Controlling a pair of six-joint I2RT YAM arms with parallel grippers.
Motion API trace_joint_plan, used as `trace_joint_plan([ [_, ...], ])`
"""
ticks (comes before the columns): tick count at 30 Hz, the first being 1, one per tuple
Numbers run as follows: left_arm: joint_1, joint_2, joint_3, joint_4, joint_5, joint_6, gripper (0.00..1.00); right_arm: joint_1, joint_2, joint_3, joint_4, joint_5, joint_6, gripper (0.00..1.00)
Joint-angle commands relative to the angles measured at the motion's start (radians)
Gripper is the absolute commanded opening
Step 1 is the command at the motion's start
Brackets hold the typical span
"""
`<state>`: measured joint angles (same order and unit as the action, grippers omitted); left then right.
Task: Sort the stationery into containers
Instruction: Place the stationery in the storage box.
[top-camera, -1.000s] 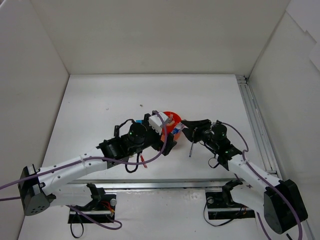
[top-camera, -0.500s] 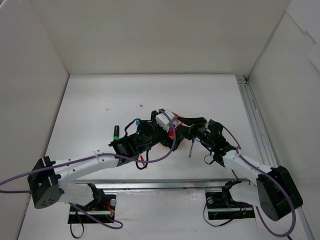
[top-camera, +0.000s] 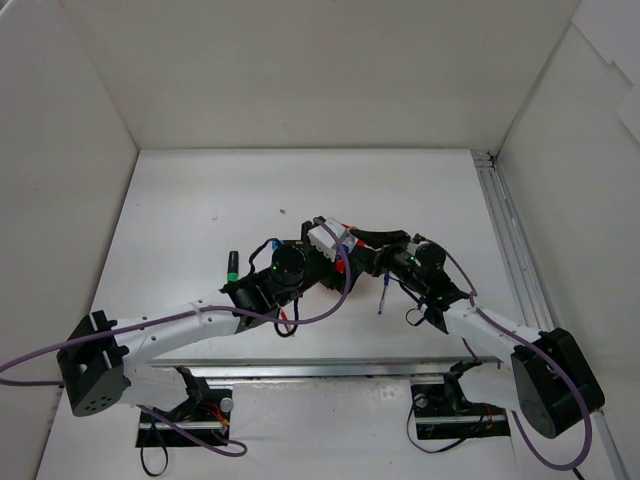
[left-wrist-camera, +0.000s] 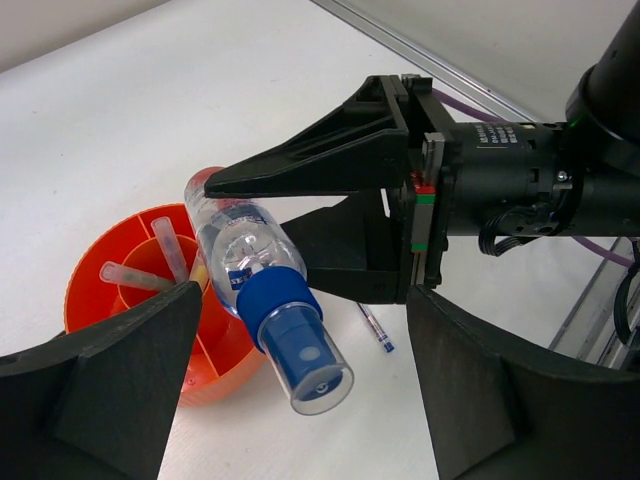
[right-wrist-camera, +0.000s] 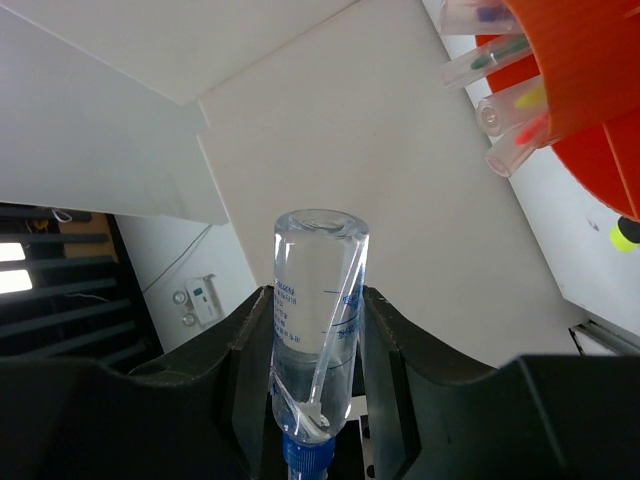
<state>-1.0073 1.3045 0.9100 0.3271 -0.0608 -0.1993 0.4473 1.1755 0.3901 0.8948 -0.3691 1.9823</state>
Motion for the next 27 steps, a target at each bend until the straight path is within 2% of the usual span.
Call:
trace_joint_plan([
  [1, 0.015, -0.007, 0.023, 0.072, -0.02, -0.017, 0.79, 0.01, -0.025, 0.043, 0.133, -0.021, 0.033, 0.0],
  [5, 0.015, 0.004, 0.024, 0.075, -0.051, -0.009, 0.78, 0.021, -0.01, 0.043, 0.136, -0.021, 0.023, 0.0],
  [12, 0.026, -0.005, 0.007, 0.102, -0.053, -0.02, 0.64, 0.041, 0.022, 0.043, 0.136, -0.027, 0.016, 0.0],
  [19, 0.035, -0.01, 0.001, 0.112, -0.037, -0.012, 0.58, 0.054, 0.052, 0.038, 0.136, -0.036, 0.01, 0.0],
  [21, 0.035, -0.008, 0.001, 0.112, -0.031, -0.009, 0.44, 0.056, 0.056, 0.042, 0.136, -0.034, 0.009, 0.0],
  [22, 0.035, -0.005, 0.006, 0.107, -0.024, -0.003, 0.41, 0.057, 0.055, 0.044, 0.138, -0.033, 0.007, 0.0],
  [27, 0.035, 0.01, 0.012, 0.092, 0.003, -0.015, 0.39, 0.057, 0.044, 0.055, 0.138, -0.014, 0.007, 0.0],
])
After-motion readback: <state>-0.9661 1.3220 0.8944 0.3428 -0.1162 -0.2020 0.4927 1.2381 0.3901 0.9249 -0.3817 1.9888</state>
